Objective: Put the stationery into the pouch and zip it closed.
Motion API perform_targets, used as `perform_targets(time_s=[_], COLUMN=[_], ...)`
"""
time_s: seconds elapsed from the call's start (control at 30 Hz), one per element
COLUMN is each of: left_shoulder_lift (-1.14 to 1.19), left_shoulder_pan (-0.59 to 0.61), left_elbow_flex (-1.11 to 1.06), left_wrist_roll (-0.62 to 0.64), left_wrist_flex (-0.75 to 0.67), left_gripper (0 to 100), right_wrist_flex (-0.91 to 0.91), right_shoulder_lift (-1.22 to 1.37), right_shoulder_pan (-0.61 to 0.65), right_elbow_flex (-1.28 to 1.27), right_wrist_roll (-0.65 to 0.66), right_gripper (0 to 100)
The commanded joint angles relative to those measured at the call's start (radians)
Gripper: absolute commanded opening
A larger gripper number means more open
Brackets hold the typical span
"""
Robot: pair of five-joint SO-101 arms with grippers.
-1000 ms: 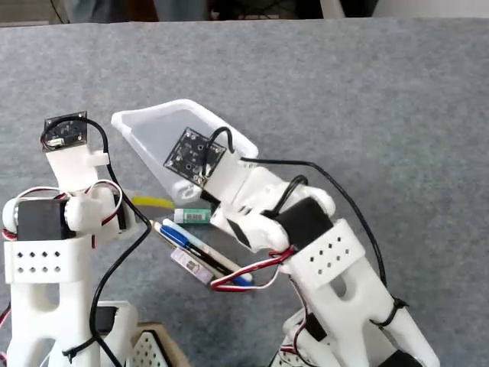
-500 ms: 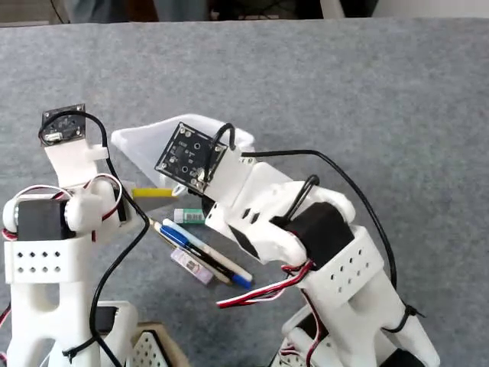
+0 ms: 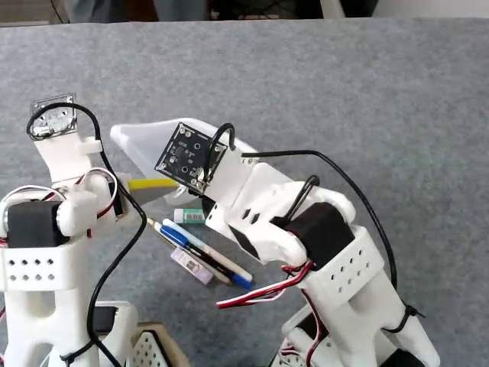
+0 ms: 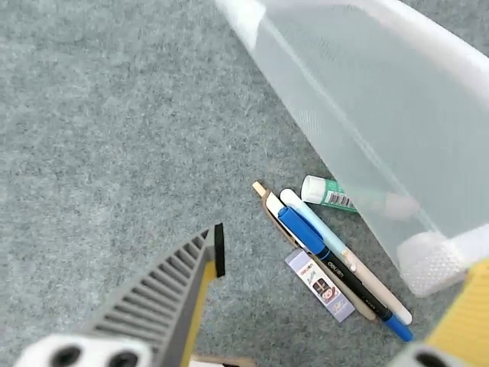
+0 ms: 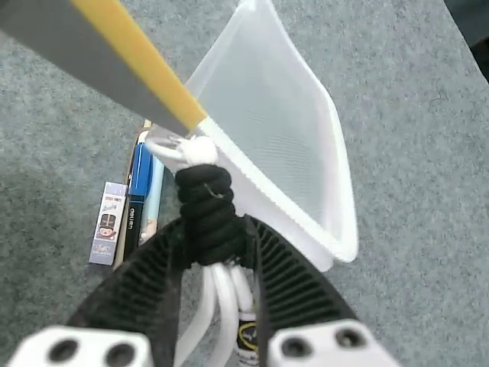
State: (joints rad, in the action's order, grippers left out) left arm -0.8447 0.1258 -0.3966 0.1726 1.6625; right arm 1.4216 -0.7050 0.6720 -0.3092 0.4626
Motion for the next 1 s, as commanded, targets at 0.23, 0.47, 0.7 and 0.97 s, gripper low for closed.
perform_targets(time_s=[0.23,0.47,0.7,0.97], left_shoulder_lift=[-0.015,-0.015,-0.015,-0.015], left_shoulder_pan=[0.007,0.007,0.007,0.007], left_elbow_flex=[-0.021,-0.013,0.01,0.102], left_wrist_roll=[0.003,0.003,0.003,0.008], left_wrist_flex=[0.003,0.009,0.011,0.044], left_gripper=[47,47,47,47], right_wrist_flex=[-0.002,-0.002,0.0,-0.015], right_shoulder_lift=[-0.028,-0.028,-0.028,-0.027], right_shoulder_pan=[0.014,0.014,0.014,0.014], right_elbow_flex=[0.059,0.125,0.216,0.213], right_wrist_roll=[0.0,0.0,0.0,0.0], right_gripper=[1.2,1.2,1.2,1.2])
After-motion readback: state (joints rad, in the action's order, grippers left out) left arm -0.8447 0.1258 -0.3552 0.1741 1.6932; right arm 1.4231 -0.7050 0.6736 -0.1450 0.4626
